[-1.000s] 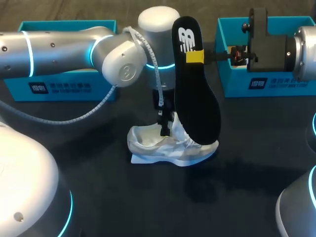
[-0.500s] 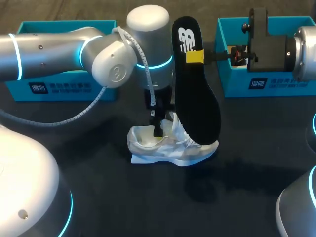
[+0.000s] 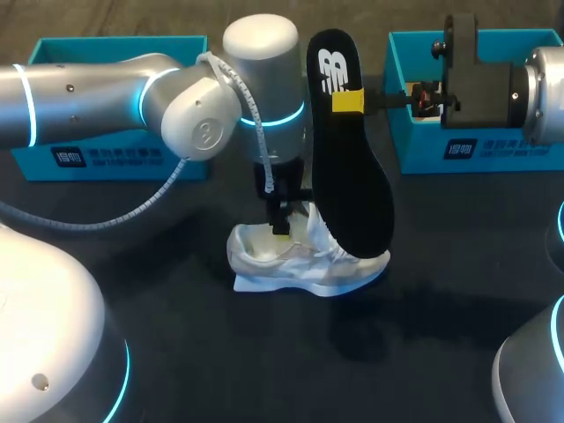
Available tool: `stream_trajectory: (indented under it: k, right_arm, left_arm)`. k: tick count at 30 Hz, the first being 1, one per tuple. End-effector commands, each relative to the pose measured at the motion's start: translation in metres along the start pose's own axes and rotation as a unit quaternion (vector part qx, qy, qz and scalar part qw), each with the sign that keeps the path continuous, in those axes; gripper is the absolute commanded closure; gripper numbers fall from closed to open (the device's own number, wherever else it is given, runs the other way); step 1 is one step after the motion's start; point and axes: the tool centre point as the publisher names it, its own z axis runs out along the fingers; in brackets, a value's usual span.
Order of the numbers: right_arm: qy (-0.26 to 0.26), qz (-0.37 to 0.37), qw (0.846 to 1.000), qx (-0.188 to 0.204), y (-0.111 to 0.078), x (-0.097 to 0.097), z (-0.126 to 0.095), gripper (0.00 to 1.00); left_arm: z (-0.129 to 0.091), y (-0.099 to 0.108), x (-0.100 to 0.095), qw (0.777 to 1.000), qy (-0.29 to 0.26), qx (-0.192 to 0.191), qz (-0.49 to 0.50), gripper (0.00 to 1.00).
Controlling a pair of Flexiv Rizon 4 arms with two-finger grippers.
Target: Take the shoe out of the shoebox, open the shoe tongue, remove and reinsert the insole, then place the shoe into the shoebox
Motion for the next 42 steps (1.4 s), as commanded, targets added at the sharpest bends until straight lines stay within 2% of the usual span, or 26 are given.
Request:
stream_trajectory:
  k: [1,2,10,20,29,38,42]
  right_arm:
    - [-0.001,0.0,1.0,-0.001,-0.001,0.0,0.002,1.0]
    - [-0.001,0.0,1.0,-0.001,-0.001,0.0,0.002,1.0]
    - [-0.001,0.0,1.0,-0.001,-0.001,0.0,0.002,1.0]
    - [-0.001,0.0,1.0,-0.001,-0.001,0.0,0.002,1.0]
    - [-0.001,0.0,1.0,-0.001,-0.001,0.0,0.002,1.0]
    - [-0.001,0.0,1.0,-0.001,-0.001,0.0,0.002,1.0]
    - [-0.001,0.0,1.0,-0.001,-0.001,0.0,0.002,1.0]
  left_arm:
    - [0.0,0.002,0.001,1.0,0.0,0.001,0.001,0.93]
    - [0.0,0.003,0.001,1.0,0.0,0.001,0.002,1.0]
    - [-0.006,0.008,0.005,0.999,0.016,-0.006,0.036,1.0]
    - [-0.026,0.02,0.013,0.973,0.054,-0.07,0.213,1.0]
    - [-0.038,0.024,0.013,0.928,0.092,-0.108,0.343,1.0]
    - [-0.051,0.024,0.012,0.866,0.132,-0.146,0.46,1.0]
    - [-0.053,0.025,0.013,0.848,0.146,-0.156,0.485,1.0]
